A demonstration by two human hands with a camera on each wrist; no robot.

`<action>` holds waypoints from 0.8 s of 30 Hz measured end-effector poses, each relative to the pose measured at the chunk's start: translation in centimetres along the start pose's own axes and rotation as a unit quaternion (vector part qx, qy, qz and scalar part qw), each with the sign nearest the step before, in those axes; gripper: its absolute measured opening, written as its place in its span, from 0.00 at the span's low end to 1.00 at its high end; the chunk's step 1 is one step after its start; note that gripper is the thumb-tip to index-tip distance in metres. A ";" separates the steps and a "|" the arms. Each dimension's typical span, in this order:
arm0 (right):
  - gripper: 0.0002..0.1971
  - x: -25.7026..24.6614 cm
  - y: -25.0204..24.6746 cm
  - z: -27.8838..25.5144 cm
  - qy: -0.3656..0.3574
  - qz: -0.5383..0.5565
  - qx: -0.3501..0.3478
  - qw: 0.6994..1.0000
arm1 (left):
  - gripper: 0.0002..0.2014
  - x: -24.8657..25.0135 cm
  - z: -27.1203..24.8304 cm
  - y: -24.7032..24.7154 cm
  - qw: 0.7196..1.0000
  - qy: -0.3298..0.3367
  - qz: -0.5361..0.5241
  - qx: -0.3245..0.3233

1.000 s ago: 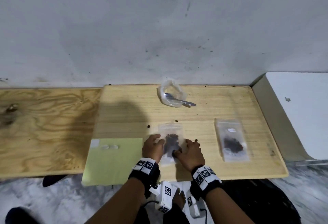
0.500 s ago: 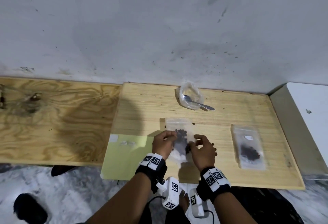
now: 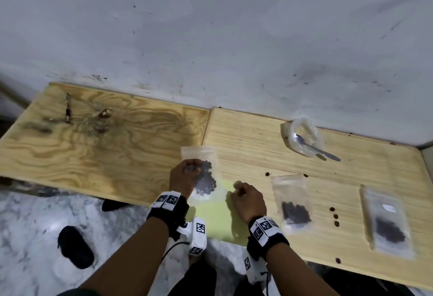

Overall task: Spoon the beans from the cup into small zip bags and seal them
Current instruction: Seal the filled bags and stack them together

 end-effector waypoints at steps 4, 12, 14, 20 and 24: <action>0.11 -0.7 1.5 0.5 0.021 -0.048 0.009 0.999 | 0.11 -0.3 1.1 -2.3 1.000 -0.002 -0.017 0.004; 0.08 -2.1 2.5 1.4 0.009 -0.058 -0.021 0.998 | 0.12 0.1 1.7 -3.3 1.000 -0.009 0.017 0.011; 0.10 -2.1 1.9 1.6 0.009 -0.021 -0.033 0.999 | 0.08 0.4 1.6 -3.3 0.999 -0.006 0.027 0.021; 0.09 -5.9 -0.6 1.2 -0.059 0.135 0.011 0.989 | 0.09 2.0 1.3 -1.8 0.996 0.041 0.085 0.003; 0.08 -10.5 -0.6 0.8 -0.128 0.140 0.015 0.982 | 0.16 4.0 -0.2 0.5 0.993 0.076 0.080 -0.037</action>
Point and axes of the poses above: each hand's wrist, its own z-axis towards the middle knuckle, its own y-axis out of the palm, x = y × z, the point moved 8 cm from there along z, towards the middle knuckle, and after that the axes turned 12 degrees about z, right-handed, at the moved point
